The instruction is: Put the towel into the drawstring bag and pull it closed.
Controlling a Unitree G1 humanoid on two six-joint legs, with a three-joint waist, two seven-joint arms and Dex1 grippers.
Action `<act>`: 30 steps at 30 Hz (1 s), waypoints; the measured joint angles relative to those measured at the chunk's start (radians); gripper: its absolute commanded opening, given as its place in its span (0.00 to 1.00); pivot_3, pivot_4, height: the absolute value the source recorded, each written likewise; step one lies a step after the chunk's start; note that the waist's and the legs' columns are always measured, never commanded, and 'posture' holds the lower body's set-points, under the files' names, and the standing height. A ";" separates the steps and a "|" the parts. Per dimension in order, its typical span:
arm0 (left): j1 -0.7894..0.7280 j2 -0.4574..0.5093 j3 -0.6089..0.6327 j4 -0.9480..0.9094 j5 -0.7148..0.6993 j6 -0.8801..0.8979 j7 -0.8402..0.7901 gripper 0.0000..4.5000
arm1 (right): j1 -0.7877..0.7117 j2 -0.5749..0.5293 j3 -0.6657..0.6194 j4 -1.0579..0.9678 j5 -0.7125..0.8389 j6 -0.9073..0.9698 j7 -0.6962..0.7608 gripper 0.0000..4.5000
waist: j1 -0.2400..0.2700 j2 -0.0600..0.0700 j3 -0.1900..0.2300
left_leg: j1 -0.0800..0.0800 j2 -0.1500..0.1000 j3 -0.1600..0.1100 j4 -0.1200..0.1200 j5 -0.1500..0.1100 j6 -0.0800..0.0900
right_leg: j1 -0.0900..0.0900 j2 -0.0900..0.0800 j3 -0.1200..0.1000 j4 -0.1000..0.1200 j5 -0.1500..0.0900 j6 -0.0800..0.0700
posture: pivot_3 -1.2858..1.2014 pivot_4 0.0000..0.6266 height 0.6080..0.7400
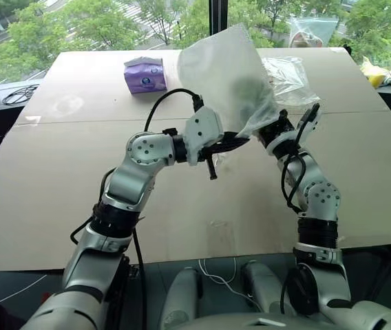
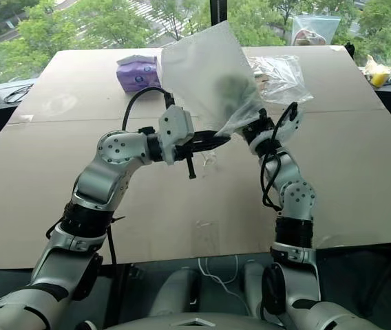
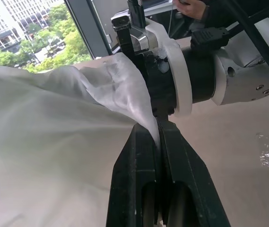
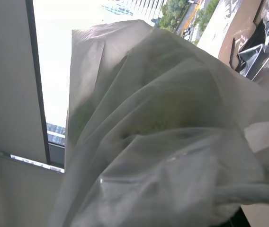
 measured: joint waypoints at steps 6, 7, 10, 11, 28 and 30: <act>-0.024 -0.024 0.007 0.081 0.053 -0.034 0.081 0.00 | -0.034 -0.002 0.021 0.029 0.004 -0.101 -0.114 0.59 | 0.003 0.000 0.000 | 0.000 0.000 0.000 0.001 0.000 0.000 | 0.000 0.000 0.000 0.000 0.000 0.000 | 0.52 0.24 1.00; -0.031 -0.034 0.013 0.099 0.056 -0.037 0.102 0.00 | -0.042 -0.003 0.031 0.030 -0.003 -0.107 -0.138 0.71 | 0.003 0.000 0.000 | -0.001 0.000 0.000 0.001 0.000 0.000 | 0.000 0.000 0.000 0.000 0.000 0.000 | 0.52 0.24 1.00; -0.042 -0.065 0.041 0.156 0.068 -0.038 0.162 0.00 | -0.062 -0.006 0.062 0.037 -0.038 -0.100 -0.189 0.99 | 0.002 0.000 0.000 | -0.001 0.000 0.000 0.000 0.000 0.000 | 0.000 0.000 0.000 0.000 0.000 -0.001 | 0.52 0.24 1.00; -0.049 -0.075 0.048 0.188 0.077 -0.038 0.190 0.00 | -0.066 -0.007 0.085 0.037 -0.060 -0.077 -0.205 0.99 | 0.002 0.000 0.000 | -0.001 0.000 0.000 0.000 0.000 0.000 | -0.001 0.000 0.000 0.000 0.001 -0.002 | 0.52 0.24 1.00; -0.106 -0.157 0.198 0.362 0.012 -0.008 0.296 0.00 | -0.032 -0.114 0.244 -0.035 -0.161 0.311 -0.227 0.99 | 0.010 0.000 0.000 | -0.003 -0.001 0.000 0.000 0.000 0.000 | -0.001 -0.001 0.000 0.000 0.002 -0.003 | 0.52 0.24 1.00; -0.107 -0.158 0.199 0.362 0.006 -0.006 0.297 0.00 | -0.009 -0.196 0.310 -0.093 -0.218 0.336 -0.136 0.99 | 0.009 0.000 0.000 | -0.003 -0.001 0.000 0.001 0.000 0.000 | -0.001 -0.001 0.000 -0.001 0.002 -0.003 | 0.52 0.24 1.00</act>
